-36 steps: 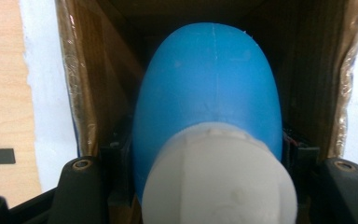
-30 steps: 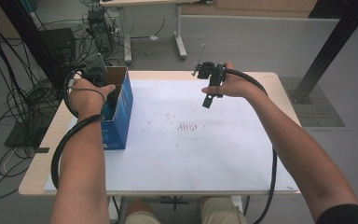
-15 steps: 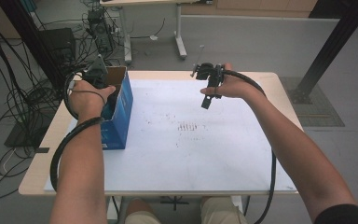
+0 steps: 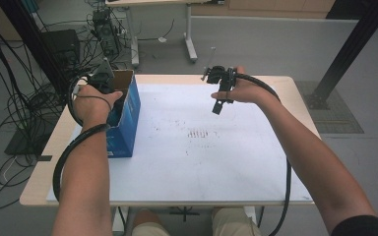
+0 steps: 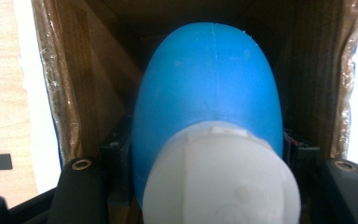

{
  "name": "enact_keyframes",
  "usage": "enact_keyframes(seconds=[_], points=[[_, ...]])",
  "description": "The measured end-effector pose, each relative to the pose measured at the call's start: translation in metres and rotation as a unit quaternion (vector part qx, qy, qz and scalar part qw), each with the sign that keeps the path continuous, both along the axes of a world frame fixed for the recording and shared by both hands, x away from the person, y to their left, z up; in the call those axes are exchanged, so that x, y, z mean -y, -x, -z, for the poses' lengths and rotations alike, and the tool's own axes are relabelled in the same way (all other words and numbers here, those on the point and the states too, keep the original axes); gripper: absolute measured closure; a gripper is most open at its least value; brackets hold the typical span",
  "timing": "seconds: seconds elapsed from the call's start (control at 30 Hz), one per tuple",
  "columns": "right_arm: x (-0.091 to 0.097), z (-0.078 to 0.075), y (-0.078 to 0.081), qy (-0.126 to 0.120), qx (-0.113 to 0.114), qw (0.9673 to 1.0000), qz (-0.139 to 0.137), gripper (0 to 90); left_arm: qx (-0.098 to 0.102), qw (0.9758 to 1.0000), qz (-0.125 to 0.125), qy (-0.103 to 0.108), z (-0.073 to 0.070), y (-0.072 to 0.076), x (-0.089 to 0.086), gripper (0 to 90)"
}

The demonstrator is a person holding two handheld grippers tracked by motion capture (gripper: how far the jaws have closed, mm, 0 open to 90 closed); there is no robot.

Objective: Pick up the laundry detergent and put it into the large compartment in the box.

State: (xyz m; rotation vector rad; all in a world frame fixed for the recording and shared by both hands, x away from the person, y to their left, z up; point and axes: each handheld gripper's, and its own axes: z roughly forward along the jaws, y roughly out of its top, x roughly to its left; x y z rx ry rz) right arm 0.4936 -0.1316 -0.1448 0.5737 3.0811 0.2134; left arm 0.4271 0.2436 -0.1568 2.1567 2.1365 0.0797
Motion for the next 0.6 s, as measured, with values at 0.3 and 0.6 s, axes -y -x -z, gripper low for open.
enact_keyframes(seconds=[0.3,0.6], points=[[-0.0004,-0.0013,0.0001,0.003,0.0,1.0,0.0,6.3,-0.002,1.0,0.001,0.0,-0.0001,-0.001,0.0007,37.3],[0.002,-0.0022,0.0006,0.002,0.001,1.0,0.001,6.3,0.003,1.0,0.002,-0.002,0.0005,0.0007,0.0022,37.4]])
